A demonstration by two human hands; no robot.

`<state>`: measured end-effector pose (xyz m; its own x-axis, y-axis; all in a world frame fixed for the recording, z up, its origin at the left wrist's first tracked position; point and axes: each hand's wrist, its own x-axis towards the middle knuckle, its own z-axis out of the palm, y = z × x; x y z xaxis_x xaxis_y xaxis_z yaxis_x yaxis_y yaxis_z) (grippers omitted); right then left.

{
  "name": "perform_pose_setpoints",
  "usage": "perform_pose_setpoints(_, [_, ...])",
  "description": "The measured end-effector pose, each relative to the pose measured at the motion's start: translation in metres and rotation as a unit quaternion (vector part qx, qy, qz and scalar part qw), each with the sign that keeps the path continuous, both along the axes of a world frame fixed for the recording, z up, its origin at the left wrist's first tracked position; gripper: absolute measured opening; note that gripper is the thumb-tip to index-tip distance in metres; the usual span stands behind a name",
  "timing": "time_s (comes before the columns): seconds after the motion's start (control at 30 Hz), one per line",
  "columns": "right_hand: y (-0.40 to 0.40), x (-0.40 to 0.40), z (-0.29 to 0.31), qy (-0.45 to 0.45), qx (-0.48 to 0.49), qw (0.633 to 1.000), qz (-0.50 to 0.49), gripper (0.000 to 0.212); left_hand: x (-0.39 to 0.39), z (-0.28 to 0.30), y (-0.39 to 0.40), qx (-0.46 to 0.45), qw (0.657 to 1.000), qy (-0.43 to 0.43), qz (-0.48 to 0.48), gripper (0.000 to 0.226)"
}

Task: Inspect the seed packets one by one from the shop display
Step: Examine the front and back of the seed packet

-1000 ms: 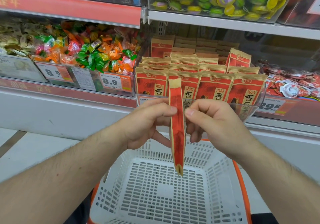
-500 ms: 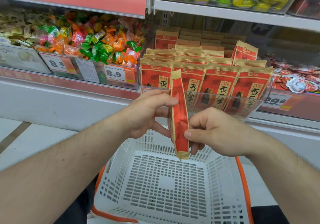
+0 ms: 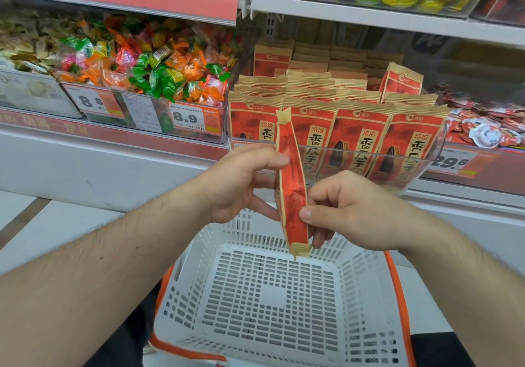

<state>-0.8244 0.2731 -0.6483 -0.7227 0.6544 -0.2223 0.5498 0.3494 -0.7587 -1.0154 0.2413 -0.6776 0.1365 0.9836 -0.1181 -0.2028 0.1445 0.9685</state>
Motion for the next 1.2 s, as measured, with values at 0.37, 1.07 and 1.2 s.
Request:
perform_pose_setpoints(0.37, [0.012, 0.003, -0.01, 0.117, 0.014, 0.988, -0.103, 0.051, -0.003, 0.001, -0.005, 0.03, 0.996, -0.012, -0.078, 0.045])
perform_pose_setpoints(1.07, [0.012, -0.011, -0.027, 0.217, -0.101, 0.934, -0.265, 0.021, -0.003, 0.0, -0.002, 0.007, 1.0, -0.017, 0.021, 0.032])
perform_pose_setpoints(1.2, [0.009, -0.014, -0.028, 0.212, -0.037, 0.936, -0.28, 0.027, 0.001, -0.001, -0.002, -0.003, 0.998, 0.0, 0.059, 0.038])
